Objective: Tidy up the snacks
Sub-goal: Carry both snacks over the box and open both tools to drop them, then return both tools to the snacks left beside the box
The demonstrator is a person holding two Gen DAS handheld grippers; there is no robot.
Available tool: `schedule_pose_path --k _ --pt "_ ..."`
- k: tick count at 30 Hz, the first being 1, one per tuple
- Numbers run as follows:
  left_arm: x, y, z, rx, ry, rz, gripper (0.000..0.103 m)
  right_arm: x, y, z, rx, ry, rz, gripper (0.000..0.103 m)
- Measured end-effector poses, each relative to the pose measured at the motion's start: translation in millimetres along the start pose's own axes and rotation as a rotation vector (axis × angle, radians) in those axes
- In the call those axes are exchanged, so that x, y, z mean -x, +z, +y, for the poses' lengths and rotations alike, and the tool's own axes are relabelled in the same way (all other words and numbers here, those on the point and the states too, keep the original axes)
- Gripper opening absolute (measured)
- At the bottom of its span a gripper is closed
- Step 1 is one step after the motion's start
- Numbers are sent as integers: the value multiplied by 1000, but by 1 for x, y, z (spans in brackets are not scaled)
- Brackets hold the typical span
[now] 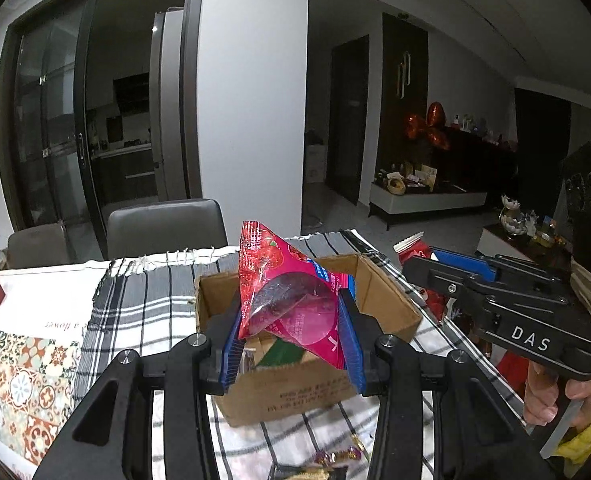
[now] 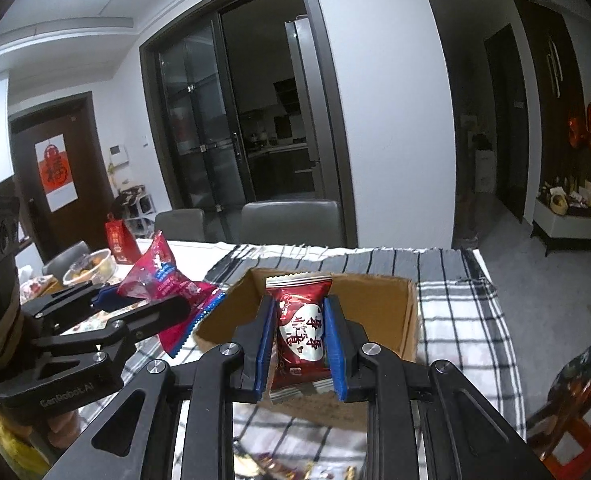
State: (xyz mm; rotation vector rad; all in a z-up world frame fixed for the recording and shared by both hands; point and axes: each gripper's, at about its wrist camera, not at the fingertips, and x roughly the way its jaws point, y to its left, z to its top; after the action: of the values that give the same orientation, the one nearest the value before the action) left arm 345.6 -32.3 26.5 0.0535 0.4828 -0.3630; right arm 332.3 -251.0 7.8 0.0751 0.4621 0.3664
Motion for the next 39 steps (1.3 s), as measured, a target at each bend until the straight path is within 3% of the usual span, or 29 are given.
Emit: schedule_pose_path --k 9,14,16,18,22,39 --pt "-40 11 10 9 10 22 43 -33 7 -17 4 -19 24 26" --pt "-57 15 11 15 15 30 57 -48 7 -23 1 -36 43 26" --pt "-61 15 12 19 36 39 69 -52 6 -26 -6 -39 57 29" --pt "-59 14 13 20 54 31 72 -52 4 -28 -19 -58 55 44" --pt "-47 8 11 -7 80 21 77 -42 0 -25 -8 -87 45 44" --pt "22 -31 -11 -117 33 -28 77 19 -37 12 13 -94 22 44"
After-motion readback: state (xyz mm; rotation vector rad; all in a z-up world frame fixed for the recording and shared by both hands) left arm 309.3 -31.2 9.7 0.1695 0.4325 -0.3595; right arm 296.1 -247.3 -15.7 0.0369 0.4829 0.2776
